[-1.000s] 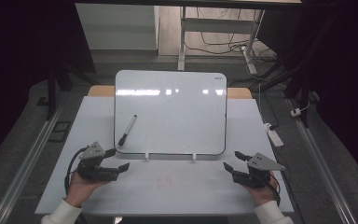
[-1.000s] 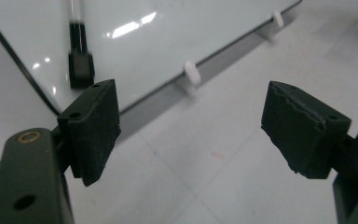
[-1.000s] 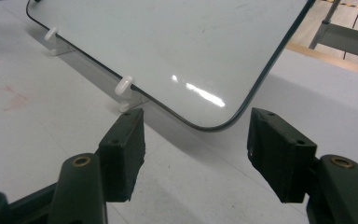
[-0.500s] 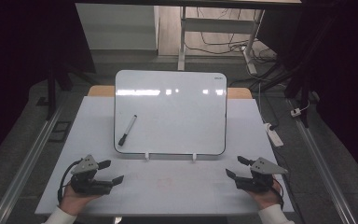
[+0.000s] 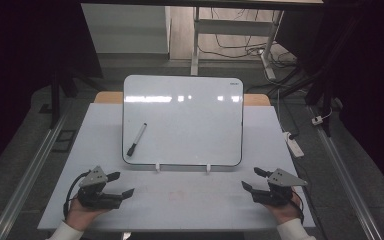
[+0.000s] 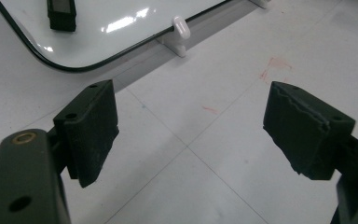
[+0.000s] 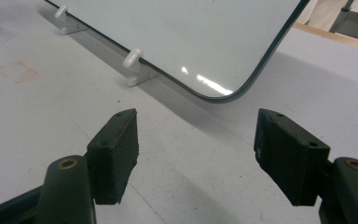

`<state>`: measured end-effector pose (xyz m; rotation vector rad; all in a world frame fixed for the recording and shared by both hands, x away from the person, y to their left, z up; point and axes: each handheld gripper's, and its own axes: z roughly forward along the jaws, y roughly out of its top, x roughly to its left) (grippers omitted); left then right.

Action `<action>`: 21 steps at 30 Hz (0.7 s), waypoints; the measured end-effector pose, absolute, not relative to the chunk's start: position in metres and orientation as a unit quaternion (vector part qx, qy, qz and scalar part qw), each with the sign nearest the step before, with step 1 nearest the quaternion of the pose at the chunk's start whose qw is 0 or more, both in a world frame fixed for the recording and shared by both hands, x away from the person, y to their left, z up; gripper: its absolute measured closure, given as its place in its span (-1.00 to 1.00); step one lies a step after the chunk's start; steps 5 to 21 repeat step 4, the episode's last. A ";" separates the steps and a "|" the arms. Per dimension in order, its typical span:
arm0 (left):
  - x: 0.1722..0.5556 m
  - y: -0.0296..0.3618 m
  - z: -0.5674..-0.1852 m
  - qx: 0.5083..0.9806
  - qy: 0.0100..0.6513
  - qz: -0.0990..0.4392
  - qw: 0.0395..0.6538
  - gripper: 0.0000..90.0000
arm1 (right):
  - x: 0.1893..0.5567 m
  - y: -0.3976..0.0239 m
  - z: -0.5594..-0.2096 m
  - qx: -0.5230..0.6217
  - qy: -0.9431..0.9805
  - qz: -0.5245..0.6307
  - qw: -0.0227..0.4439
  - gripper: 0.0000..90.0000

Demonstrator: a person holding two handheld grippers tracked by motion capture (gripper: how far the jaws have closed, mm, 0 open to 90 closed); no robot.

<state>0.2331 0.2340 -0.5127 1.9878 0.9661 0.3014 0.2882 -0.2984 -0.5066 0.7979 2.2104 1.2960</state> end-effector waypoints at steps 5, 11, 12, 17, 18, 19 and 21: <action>0.234 0.235 -0.513 0.799 0.391 0.119 0.440 -0.59 | 0.288 -0.298 -0.507 0.287 0.803 0.471 0.225 -0.33; 0.234 0.235 -0.513 0.799 0.391 0.119 0.440 -0.59 | 0.288 -0.298 -0.507 0.287 0.803 0.471 0.225 -0.33; 0.234 0.235 -0.513 0.799 0.391 0.119 0.440 -0.59 | 0.288 -0.298 -0.507 0.287 0.803 0.471 0.225 -0.33; 0.234 0.235 -0.513 0.799 0.391 0.119 0.440 -0.59 | 0.288 -0.298 -0.507 0.287 0.803 0.471 0.225 -0.33; 0.234 0.235 -0.513 0.799 0.391 0.119 0.440 -0.59 | 0.288 -0.298 -0.507 0.287 0.803 0.471 0.225 -0.33; 0.234 0.235 -0.513 0.799 0.391 0.119 0.440 -0.59 | 0.288 -0.298 -0.507 0.287 0.803 0.471 0.225 -0.33; 0.234 0.235 -0.513 0.799 0.391 0.119 0.440 -0.59 | 0.288 -0.298 -0.507 0.287 0.803 0.471 0.225 -0.33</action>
